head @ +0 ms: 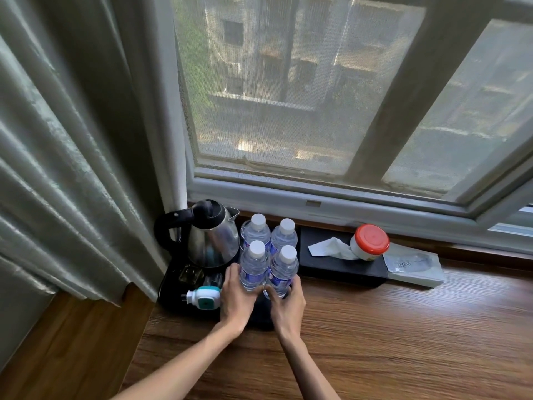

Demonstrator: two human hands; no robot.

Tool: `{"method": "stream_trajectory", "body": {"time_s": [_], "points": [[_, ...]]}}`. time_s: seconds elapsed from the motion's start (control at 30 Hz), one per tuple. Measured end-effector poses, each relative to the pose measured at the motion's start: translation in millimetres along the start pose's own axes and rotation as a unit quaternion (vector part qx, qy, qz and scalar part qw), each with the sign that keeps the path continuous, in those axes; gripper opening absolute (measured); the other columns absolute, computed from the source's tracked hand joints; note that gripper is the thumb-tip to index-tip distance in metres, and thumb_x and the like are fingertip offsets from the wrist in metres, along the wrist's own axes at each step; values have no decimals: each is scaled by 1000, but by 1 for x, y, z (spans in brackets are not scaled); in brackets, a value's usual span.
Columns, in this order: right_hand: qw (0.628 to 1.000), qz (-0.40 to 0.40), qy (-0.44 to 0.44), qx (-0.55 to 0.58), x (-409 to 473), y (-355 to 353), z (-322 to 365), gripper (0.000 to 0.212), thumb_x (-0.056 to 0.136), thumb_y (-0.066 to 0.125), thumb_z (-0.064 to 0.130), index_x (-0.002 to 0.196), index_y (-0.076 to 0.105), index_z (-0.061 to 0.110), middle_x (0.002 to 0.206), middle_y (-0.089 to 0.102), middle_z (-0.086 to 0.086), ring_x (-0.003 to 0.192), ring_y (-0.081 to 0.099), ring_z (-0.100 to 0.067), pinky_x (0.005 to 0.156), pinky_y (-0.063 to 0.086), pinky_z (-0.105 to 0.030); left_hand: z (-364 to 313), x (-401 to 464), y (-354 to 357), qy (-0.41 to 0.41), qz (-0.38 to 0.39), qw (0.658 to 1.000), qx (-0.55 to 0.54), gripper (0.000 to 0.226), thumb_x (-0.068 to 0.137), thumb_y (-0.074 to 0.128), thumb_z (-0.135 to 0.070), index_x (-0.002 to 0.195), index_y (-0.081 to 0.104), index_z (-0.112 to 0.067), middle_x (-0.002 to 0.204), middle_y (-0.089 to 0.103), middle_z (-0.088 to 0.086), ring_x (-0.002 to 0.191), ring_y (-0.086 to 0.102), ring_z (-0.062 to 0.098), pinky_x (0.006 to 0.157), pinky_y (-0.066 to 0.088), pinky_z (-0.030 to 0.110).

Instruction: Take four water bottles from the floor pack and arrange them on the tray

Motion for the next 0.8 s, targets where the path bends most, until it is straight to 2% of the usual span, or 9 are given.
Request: {"method": "stream_trajectory", "body": {"time_s": [0.13,0.23,0.33,0.4,0.43,0.5,0.57,0.67,0.8], "points": [[1000,-1,-2,-4,0,-1,3,34,80,82,15,104,58,16,102,71,-3,95,69,-23,86,56,-45,0,6,-1,-26,17,1000,2,58,57,93,-34,89,46,-22,89,55,-6,83,58,17,66,41,28],[1000,0,-12,-5,-3,-1,7,37,80,82,17,109,59,12,106,70,-5,98,67,-24,89,55,-45,0,7,-1,-33,27,999,9,61,55,93,-36,89,44,-24,90,53,-8,82,54,13,68,40,28],[999,23,-29,-20,-4,-5,10,42,81,82,17,114,57,17,112,67,-1,105,64,-20,93,53,-41,3,8,-3,-40,50,998,-5,64,52,94,-37,92,46,-22,94,55,-5,88,57,16,71,42,29],[998,52,-30,-35,-4,-9,13,51,81,80,14,122,51,22,120,64,1,113,62,-19,96,50,-34,6,7,-7,-42,74,996,-25,67,51,94,-35,99,50,-20,101,60,-2,95,60,17,76,47,32],[997,67,-24,-38,-6,-10,15,58,81,79,13,129,48,19,127,62,-2,119,60,-21,99,48,-34,7,6,-10,-41,86,995,-41,70,51,95,-32,105,53,-18,107,63,1,100,62,20,82,51,36],[995,87,-18,-44,-9,-13,19,81,81,79,16,147,33,6,144,54,-10,132,53,-26,109,44,-42,7,3,-15,-37,102,991,-72,86,53,95,-21,125,50,-11,121,63,9,112,62,24,97,50,44],[994,90,-18,-54,-15,-18,26,93,80,81,22,151,25,3,149,50,-10,136,49,-28,112,41,-47,1,-1,-23,-34,110,990,-86,100,54,96,-15,138,41,-6,129,58,9,119,58,23,104,47,40],[995,75,-51,-27,-21,-31,42,75,80,80,19,143,40,15,139,59,-4,127,58,-21,109,46,-45,-13,0,-39,18,103,991,-84,94,57,93,-17,136,44,-10,129,56,0,119,55,14,99,41,24],[994,29,-105,-1,-23,-54,79,67,87,71,13,146,42,15,144,54,-2,131,52,-13,113,42,-31,-58,-3,-68,106,84,986,-99,77,65,86,-10,129,46,-24,133,53,-4,122,51,9,106,40,27]]}}
Point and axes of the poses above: each hand's wrist, its own x-axis towards the middle knuckle, its own y-axis out of the palm, z = x × y, the point moved 1 cm from there along x, towards the middle knuckle
